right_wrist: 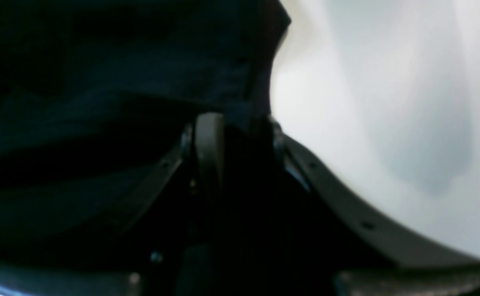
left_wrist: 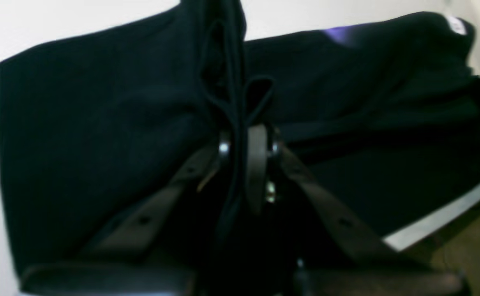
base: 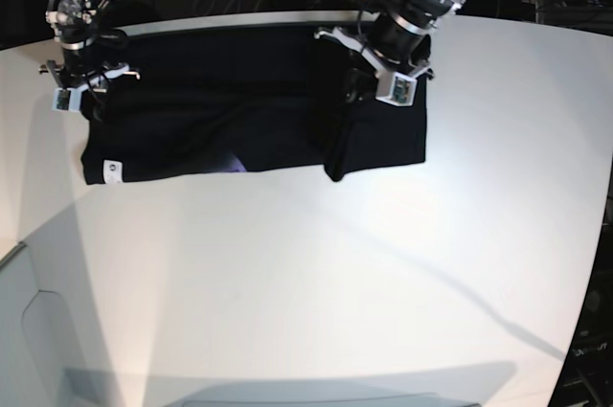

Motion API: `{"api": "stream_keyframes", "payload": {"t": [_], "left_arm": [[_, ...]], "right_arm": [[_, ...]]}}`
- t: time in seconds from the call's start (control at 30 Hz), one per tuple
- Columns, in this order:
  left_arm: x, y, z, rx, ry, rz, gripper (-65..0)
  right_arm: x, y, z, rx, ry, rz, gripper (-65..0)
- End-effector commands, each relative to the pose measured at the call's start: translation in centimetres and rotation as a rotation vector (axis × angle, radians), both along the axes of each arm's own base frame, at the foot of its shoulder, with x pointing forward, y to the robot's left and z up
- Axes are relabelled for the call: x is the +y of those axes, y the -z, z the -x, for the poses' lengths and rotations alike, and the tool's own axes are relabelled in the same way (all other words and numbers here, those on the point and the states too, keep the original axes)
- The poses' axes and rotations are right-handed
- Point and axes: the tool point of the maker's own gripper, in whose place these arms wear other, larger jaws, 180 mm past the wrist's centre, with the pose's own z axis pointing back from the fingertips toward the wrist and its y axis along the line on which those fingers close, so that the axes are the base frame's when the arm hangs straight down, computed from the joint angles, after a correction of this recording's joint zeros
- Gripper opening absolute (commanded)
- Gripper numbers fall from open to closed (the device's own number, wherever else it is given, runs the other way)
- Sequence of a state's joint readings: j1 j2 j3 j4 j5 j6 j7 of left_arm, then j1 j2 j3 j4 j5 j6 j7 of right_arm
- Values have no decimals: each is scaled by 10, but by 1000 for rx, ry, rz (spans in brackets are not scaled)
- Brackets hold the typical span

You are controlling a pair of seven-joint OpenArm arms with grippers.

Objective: Fold the T-shirt properly
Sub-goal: 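Fold the held end toward the right gripper with the left gripper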

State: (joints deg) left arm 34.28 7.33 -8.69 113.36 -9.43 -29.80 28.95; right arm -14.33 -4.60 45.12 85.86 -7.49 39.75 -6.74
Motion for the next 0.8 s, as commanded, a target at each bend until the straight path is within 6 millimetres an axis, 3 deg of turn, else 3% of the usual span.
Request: {"api": "stream_keyframes", "payload": {"t": [0.0,0.23,0.4,0.77], "left_arm": [[-8,-11,-3,-39,11,35,-650],[-38,11,0,19,78,86,-650],[-48,24,1,52,99,103,-650],[-57,15,-12,15,116,117,-650]], "right_arm": [[0,7,8,57,-11,14,-480],[4,9,9,57,-8,2,-480],[4,9,9,57,-8,2,-480],[5,9,8,57,-9,1,-480]]}}
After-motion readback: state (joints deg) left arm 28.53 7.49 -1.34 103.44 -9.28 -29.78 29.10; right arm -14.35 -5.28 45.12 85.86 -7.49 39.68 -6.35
